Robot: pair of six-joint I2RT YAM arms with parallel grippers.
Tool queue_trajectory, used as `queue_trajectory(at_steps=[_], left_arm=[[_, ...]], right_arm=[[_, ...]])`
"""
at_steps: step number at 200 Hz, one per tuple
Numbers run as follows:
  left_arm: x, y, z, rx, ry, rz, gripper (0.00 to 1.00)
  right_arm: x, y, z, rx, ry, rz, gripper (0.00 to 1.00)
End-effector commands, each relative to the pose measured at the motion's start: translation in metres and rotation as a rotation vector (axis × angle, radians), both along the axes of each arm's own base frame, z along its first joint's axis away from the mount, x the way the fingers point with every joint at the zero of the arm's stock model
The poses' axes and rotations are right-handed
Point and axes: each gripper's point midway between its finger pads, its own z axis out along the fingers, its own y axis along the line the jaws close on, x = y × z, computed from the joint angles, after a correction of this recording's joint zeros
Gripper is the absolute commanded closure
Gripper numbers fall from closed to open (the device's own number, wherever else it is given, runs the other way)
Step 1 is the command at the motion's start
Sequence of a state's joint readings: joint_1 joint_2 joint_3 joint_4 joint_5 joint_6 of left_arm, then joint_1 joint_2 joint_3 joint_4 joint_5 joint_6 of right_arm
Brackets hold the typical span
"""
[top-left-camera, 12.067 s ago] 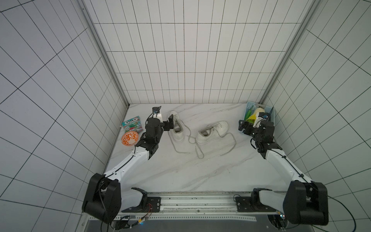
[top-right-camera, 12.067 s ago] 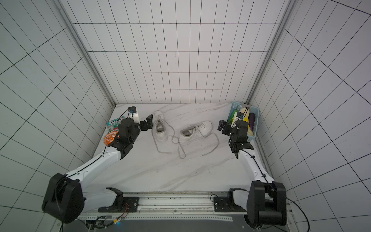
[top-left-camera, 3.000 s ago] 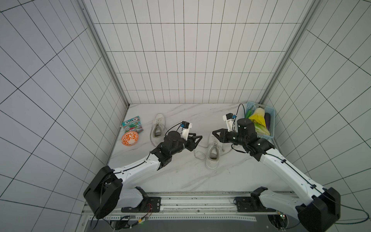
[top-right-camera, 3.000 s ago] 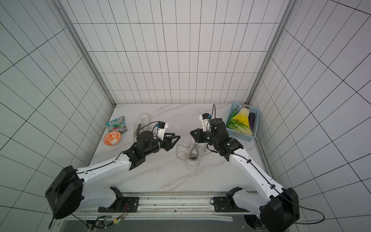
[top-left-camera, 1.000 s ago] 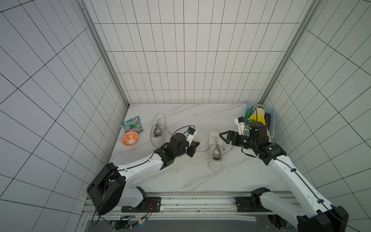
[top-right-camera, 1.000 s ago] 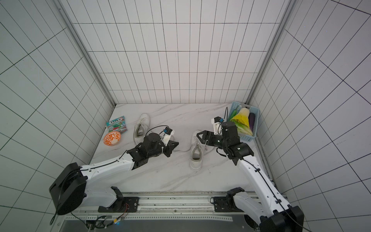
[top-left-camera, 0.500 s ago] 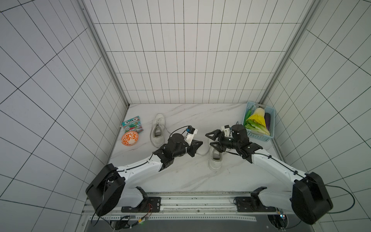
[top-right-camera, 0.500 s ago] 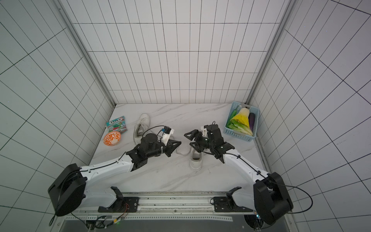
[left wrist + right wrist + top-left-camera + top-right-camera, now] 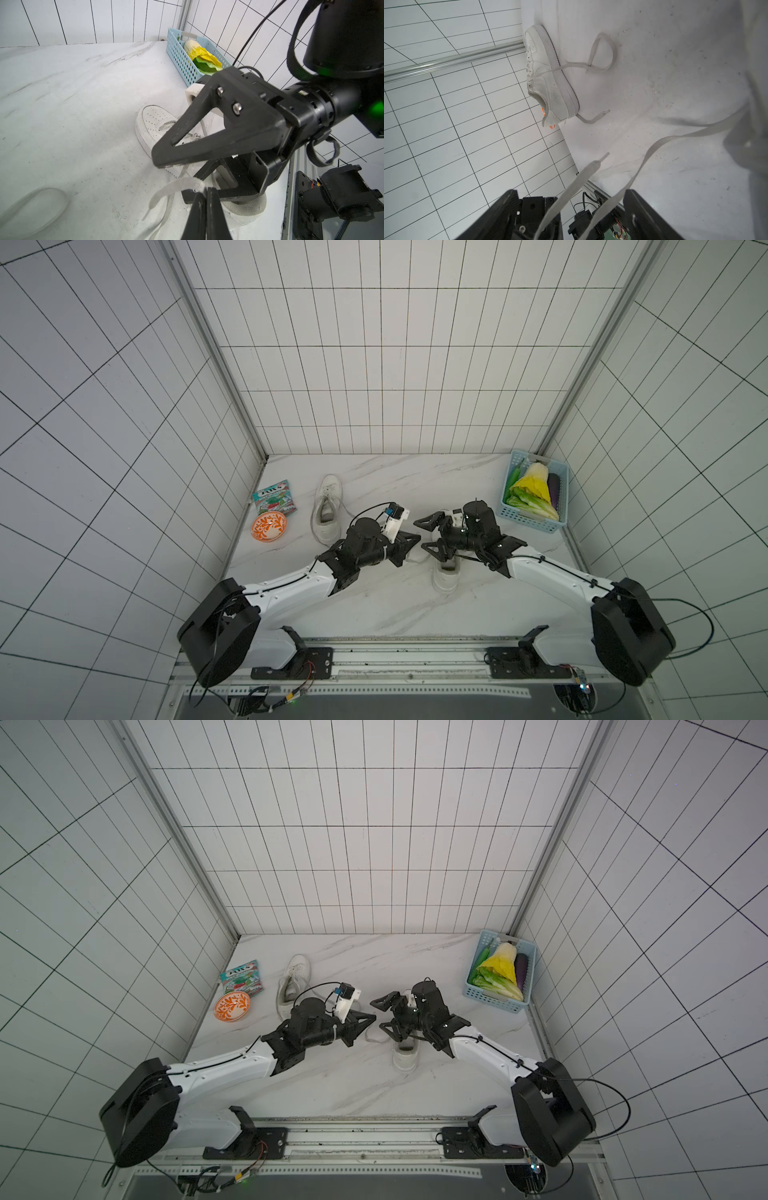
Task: Tie the shoes
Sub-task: Cross the shoelace with the shoelace.
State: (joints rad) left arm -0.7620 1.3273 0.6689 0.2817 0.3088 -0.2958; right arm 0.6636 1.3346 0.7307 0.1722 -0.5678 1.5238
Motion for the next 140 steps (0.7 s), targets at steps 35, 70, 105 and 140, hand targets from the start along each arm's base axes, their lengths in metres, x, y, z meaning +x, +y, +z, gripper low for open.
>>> queue_trajectory(at_steps=[35,70,105,140], left_arm=[[-0.004,-0.001,0.003,-0.016,-0.026,-0.025,1.0],[-0.006,0.0,0.005,-0.015,-0.038,-0.034,1.0],[-0.006,0.004,0.008,-0.011,-0.058,-0.021,1.0],[-0.008,0.008,0.016,-0.027,-0.073,-0.015,0.79]], right_arm=[[0.001,0.02,0.022,0.098,0.02,0.006,0.18],[0.001,0.031,0.034,0.141,0.006,0.046,0.35],[0.003,0.033,0.046,0.144,-0.048,0.073,0.67],[0.014,0.017,0.064,0.103,-0.17,0.088,1.0]])
